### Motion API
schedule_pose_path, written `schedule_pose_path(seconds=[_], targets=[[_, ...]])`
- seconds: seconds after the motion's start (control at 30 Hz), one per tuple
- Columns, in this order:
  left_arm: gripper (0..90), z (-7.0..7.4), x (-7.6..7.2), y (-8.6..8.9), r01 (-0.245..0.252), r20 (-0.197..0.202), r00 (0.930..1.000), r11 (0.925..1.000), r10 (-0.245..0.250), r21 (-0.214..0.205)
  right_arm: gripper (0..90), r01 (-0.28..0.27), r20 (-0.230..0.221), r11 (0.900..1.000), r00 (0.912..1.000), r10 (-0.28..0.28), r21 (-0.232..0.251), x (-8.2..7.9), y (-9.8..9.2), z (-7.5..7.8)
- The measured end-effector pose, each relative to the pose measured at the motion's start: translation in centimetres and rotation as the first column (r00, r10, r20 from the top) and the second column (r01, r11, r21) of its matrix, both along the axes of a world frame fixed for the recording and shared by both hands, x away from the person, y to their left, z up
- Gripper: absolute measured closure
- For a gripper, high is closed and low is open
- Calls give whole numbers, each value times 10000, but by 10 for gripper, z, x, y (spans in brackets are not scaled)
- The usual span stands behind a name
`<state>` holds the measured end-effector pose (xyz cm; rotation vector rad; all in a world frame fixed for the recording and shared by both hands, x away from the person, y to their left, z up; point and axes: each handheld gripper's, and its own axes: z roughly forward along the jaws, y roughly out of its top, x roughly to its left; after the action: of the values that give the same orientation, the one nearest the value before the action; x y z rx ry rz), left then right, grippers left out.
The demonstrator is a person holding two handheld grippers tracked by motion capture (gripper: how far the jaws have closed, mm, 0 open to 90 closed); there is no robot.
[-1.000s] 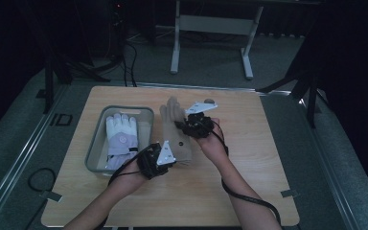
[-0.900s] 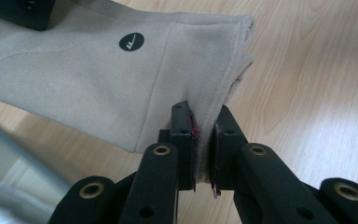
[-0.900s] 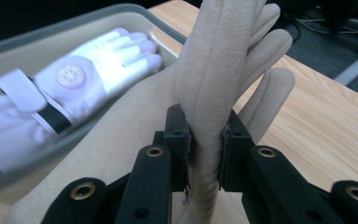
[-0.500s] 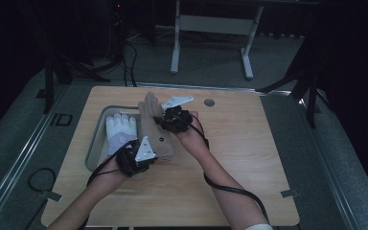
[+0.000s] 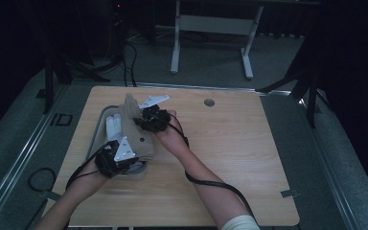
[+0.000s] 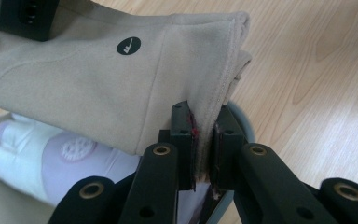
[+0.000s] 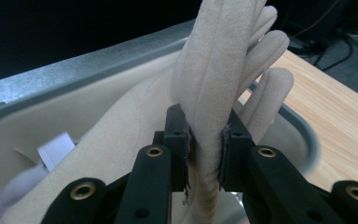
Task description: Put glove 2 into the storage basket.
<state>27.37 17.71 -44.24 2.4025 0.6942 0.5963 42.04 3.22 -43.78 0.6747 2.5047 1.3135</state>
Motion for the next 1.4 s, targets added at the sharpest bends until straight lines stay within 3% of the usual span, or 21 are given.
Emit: schedule_pose_path(seconds=[0.33, 0.57, 0.7, 0.77, 0.9, 1.03, 1.13, 1.17, 1.23, 1.3, 1.4], targets=[[822, -5, -3, 27, -570, -180, 9982, 9984, 570, 38, 767, -468, -121, 9989, 9988, 468, 5, 3, 40, -3], [822, -20, -1, 38, -763, -686, 9947, 9971, 759, -23, 764, -570, -420, 9980, 9976, 559, -254, 5, 55, -23], [821, -27, 1, 37, -769, -877, 9932, 9970, 768, 15, 758, -534, -757, 9965, 9959, 486, -638, 9, 59, -39], [819, -29, 3, 37, -748, -933, 9928, 9972, 745, 2, 749, -490, -972, 9969, 9943, 429, -608, 12, 58, -43], [812, -31, 6, 39, -625, -1169, 9913, 9980, 608, -114, 683, -461, -1100, 9976, 9931, 402, -519, 13, 55, -43], [789, -29, 6, 40, -727, -1237, 9900, 9969, 686, -292, 512, -483, -975, 9985, 9942, 457, -247, 14, 47, -37], [744, -26, 4, 42, -935, -1191, 9891, 9939, 861, -581, 444, -338, -825, 9993, 9961, 325, -145, 14, 42, -33], [629, -24, 3, 43, -1058, -1127, 9888, 9923, 982, -639, 404, -339, -812, 9994, 9961, 340, 35, 15, 36, -28], [575, -17, 1, 46, -1201, -1098, 9879, 9882, 1095, -950, 351, -325, -810, 9993, 9961, 337, 166, 14, 30, -23], [442, -10, -2, 46, -1462, -1082, 9852, 9812, 1329, -1263, 294, -408, -965, 9985, 9944, 440, 355, 14, 24, -18], [328, -2, -3, 45, -1576, -1083, 9842, 9721, 1402, -1735, 233, -650, -996, 9970, 9926, 689, 424, 9, 17, -14]])
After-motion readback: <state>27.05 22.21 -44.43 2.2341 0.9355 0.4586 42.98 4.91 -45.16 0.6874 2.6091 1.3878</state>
